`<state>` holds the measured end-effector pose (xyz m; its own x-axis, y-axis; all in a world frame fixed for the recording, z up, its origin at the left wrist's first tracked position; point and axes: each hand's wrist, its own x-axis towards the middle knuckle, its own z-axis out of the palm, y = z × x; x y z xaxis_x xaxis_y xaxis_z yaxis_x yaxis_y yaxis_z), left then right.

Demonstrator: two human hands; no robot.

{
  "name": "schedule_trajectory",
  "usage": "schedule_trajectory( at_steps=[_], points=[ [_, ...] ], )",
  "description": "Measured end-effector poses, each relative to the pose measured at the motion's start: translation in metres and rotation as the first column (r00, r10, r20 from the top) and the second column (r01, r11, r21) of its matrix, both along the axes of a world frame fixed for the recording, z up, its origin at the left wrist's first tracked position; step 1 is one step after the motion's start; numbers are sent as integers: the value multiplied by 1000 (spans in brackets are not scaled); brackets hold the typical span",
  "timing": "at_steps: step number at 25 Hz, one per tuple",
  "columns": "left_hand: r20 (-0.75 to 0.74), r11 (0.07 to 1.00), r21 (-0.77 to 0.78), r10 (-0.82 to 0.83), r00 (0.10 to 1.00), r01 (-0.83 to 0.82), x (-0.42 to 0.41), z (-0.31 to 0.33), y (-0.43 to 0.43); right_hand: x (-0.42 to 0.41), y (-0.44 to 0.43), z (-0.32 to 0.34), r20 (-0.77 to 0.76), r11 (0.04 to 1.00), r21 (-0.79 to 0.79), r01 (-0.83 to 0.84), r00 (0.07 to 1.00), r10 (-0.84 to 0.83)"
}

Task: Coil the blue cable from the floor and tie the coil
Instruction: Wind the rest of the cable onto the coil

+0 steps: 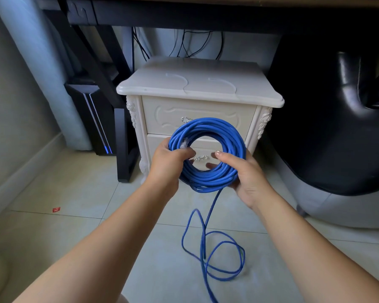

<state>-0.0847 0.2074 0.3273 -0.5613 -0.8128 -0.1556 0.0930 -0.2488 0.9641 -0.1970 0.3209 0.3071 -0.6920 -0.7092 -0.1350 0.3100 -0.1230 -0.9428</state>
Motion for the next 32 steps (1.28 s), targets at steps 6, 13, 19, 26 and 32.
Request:
schedule_trajectory(
  at_steps=[6,13,19,26,32],
  points=[
    [-55,997,70,18,998,-14,-4,-9,9,10,-6,-6,212,993,-89,74,976,-53],
    [156,891,-40,-442,883,453,5,0,-4,-7,-1,3,3,966,42,256,967,-256],
    [148,885,-235,-377,914,403,7,2,-18,-7,1,9,-418,970,137,200,900,-126],
    [469,585,-675,-130,874,450,9,-3,-7,0,0,9,-750,959,273,73,641,165],
    [312,743,-618,-68,948,257,3,-2,-3,1,-2,11,-718,967,239,93,688,111]
  ],
)
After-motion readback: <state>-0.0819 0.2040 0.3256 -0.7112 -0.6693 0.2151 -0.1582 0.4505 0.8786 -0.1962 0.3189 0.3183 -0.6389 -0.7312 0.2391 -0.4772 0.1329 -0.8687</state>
